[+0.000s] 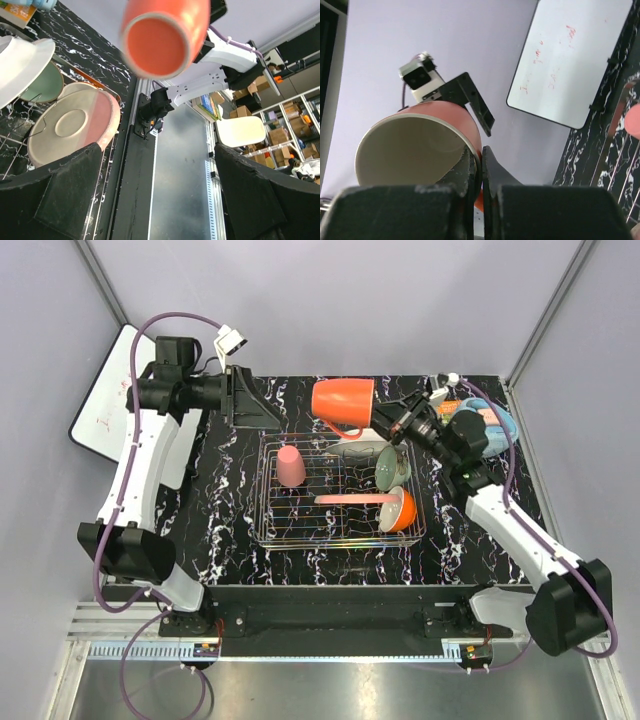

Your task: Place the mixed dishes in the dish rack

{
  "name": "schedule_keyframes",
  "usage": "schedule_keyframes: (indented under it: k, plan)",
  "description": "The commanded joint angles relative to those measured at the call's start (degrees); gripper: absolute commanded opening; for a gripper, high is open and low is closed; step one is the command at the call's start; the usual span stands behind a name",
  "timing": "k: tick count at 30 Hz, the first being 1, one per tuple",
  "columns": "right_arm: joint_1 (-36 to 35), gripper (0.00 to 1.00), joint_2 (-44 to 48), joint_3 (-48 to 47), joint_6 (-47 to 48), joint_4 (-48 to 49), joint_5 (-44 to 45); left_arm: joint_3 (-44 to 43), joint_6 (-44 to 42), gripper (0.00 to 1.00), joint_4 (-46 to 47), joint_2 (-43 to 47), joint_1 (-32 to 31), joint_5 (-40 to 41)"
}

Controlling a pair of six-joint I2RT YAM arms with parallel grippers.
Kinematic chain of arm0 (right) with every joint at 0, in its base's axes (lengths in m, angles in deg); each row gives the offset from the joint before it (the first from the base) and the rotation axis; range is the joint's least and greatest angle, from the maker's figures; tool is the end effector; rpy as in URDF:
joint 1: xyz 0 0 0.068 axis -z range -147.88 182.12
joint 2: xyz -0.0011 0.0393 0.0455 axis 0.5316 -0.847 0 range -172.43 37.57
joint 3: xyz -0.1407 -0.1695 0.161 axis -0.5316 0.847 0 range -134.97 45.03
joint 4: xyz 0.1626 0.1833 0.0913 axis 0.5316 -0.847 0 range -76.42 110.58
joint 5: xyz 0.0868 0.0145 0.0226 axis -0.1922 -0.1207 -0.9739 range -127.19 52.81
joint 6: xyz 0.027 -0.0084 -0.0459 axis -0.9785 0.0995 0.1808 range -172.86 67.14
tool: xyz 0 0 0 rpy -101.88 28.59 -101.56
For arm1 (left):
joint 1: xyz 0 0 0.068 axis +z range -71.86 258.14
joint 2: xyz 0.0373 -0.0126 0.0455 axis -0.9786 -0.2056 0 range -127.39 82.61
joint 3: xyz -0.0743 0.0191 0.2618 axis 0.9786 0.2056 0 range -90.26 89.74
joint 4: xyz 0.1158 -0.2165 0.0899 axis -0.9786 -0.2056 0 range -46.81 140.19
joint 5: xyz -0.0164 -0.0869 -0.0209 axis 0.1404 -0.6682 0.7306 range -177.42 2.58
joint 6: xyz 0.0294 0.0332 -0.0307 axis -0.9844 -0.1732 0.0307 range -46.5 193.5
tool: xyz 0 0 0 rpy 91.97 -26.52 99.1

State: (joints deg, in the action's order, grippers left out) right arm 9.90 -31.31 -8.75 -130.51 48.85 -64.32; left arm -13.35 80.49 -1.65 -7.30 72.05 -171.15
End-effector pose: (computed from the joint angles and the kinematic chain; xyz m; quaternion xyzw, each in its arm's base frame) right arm 0.2529 0.1209 0.3779 0.1182 0.6202 0.6767 0.3788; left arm 0.2997 -0.0676 0.4431 0.2838 0.6735 -0.6344 0.2520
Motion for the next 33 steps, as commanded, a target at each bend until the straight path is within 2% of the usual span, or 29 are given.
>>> schedule_keyframes:
  k: [1, 4, 14, 20, 33]
  plan:
    - [-3.44, 0.00, -2.21, -8.08, -2.17, 0.76, -0.64, -3.79, -2.58, 0.99, 0.68, -0.53, -2.52, -12.34]
    - [-4.85, 0.00, -5.73, -7.13, -7.85, 8.08, -0.55, -3.79, -3.47, 0.99, 0.77, -1.06, -4.28, -10.51]
    - [-8.98, 0.00, -10.74, -10.03, -10.07, 6.27, -1.52, -2.03, -5.14, 0.99, 1.03, -1.76, -4.64, -7.25]
    - [-11.71, 0.00, -15.22, -9.76, -13.93, 12.07, -1.87, -1.94, -5.31, 0.99, 1.74, -2.55, -4.64, -5.31]
    - [-13.47, 0.00, -16.37, -9.68, -14.02, 13.48, -1.34, -0.80, -4.43, 0.99, 5.08, -2.55, -4.64, -1.79]
